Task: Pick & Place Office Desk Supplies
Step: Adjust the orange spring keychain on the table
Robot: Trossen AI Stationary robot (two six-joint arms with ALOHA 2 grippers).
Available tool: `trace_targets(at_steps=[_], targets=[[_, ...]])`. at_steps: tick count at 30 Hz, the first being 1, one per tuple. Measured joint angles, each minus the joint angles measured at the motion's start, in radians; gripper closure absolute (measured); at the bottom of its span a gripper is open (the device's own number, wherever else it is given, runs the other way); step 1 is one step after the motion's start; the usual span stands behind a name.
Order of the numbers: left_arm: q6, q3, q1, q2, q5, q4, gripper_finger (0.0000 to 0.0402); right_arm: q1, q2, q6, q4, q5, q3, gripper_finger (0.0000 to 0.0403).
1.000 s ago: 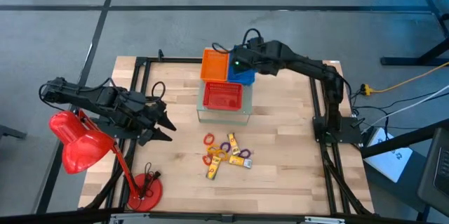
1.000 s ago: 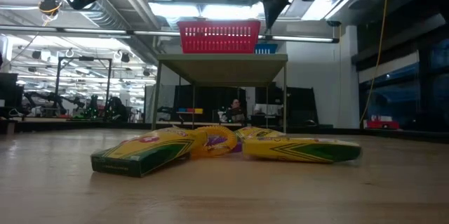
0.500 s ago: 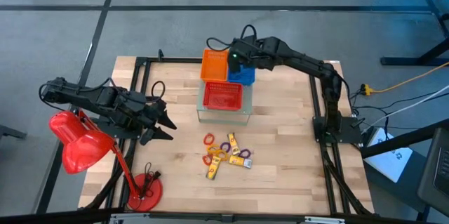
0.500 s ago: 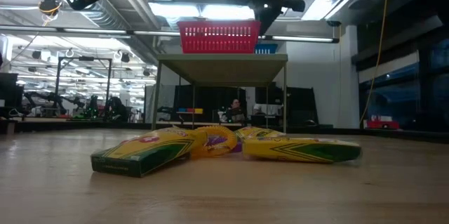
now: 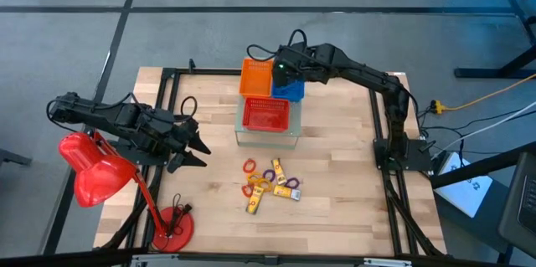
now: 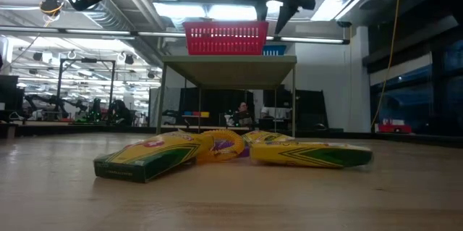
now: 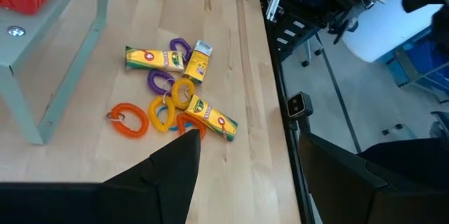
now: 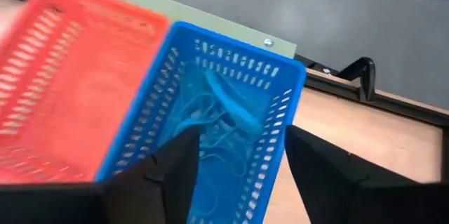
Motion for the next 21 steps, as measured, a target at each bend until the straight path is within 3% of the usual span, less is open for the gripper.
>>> trace_targets(at_steps=[8, 16, 21], targets=[[0.045, 0.0, 0.0, 0.0, 0.001, -0.007, 0.0162, 0.207, -0.041, 0.124, -0.021, -0.006, 0.0, 0.0207], [0.059, 0.0, 0.0, 0.0, 0.001, -0.037, 0.0162, 0.473, -0.002, 0.436, -0.034, -0.005, 0.0, 0.0221], [0.059, 0.0, 0.0, 0.0, 0.004, -0.037, 0.0162, 0.566, 0.073, 0.49, 0.098, -0.043, 0.002, 0.0235]])
